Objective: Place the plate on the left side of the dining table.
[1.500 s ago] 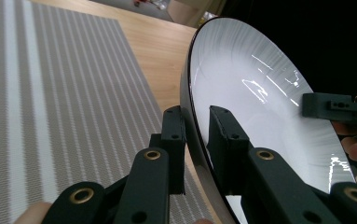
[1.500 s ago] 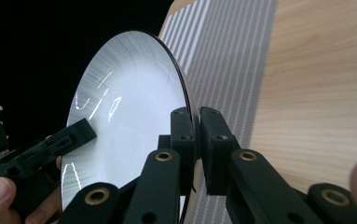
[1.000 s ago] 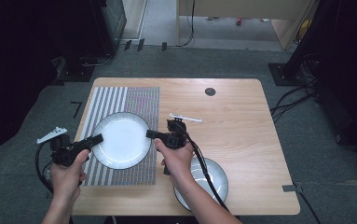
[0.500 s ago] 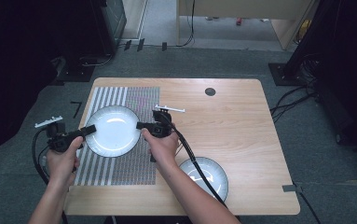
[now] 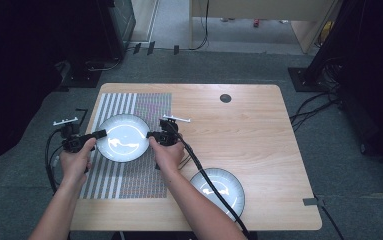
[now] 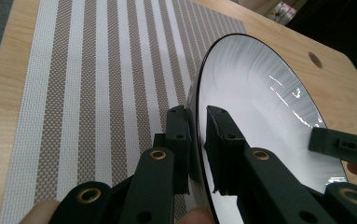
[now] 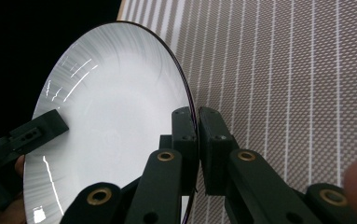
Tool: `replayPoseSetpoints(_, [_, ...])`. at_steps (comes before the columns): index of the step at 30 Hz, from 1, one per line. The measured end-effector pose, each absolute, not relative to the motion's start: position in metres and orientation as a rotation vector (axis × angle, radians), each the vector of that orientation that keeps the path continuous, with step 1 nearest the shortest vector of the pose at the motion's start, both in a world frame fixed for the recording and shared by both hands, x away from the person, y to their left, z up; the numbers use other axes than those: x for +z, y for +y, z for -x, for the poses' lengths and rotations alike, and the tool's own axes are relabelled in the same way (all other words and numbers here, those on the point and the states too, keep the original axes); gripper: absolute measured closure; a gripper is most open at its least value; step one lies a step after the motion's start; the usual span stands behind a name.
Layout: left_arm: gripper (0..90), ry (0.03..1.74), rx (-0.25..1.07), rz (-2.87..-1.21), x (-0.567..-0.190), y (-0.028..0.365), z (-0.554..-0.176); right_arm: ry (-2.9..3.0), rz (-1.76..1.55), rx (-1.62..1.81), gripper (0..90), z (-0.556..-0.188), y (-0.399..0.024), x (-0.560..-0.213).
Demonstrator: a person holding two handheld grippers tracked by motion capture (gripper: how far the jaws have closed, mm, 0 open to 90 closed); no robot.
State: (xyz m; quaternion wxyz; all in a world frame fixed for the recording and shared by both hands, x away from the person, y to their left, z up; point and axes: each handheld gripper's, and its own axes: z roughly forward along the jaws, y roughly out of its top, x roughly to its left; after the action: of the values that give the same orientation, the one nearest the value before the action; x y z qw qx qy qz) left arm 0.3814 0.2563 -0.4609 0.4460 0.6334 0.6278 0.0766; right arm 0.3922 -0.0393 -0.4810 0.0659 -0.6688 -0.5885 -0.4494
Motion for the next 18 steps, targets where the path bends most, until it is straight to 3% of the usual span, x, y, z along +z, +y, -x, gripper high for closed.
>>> replayPoseSetpoints(18, [76.4,1.637,0.204,-1.573,-0.49,0.245,-0.409,-1.751,2.145,-1.414,85.9,-0.411,-0.036,-0.503])
